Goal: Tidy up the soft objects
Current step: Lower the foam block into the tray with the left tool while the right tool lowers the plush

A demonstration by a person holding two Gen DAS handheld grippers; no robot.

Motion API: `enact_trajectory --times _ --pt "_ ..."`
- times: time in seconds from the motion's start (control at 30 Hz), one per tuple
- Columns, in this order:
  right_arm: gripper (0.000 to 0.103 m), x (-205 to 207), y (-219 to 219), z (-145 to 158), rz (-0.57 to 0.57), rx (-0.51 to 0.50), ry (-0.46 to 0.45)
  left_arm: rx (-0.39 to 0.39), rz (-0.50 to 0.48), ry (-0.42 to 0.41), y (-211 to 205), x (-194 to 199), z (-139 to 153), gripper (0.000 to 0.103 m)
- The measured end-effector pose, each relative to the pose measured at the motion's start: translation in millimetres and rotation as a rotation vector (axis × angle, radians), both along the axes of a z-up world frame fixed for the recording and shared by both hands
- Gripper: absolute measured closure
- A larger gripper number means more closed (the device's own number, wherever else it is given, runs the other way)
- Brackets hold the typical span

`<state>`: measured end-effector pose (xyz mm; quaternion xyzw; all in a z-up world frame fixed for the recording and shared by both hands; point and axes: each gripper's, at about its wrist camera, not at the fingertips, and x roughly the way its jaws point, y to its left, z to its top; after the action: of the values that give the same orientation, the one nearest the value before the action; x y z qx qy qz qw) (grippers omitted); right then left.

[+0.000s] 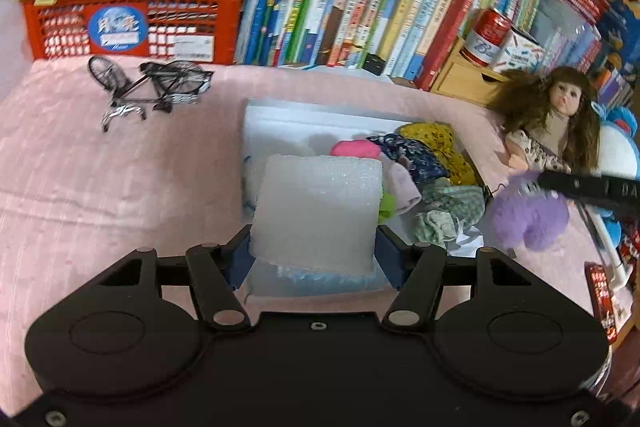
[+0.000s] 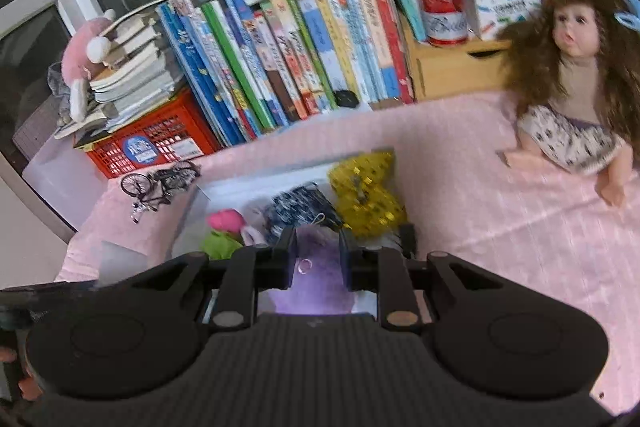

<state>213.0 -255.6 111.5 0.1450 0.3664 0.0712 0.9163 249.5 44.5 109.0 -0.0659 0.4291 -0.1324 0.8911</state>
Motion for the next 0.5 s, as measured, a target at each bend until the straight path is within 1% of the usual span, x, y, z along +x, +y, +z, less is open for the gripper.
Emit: enact_trajectory --times 0.2,0.5 --pt "0.077 19 28 1 0.046 -0.008 0.008 0.058 -0.042 0.006 -30 10 0 0.042" --pt "0.077 39 59 -25 0.095 -0.017 0.054 0.104 -0.062 0.054 -46 26 -14 0.042"
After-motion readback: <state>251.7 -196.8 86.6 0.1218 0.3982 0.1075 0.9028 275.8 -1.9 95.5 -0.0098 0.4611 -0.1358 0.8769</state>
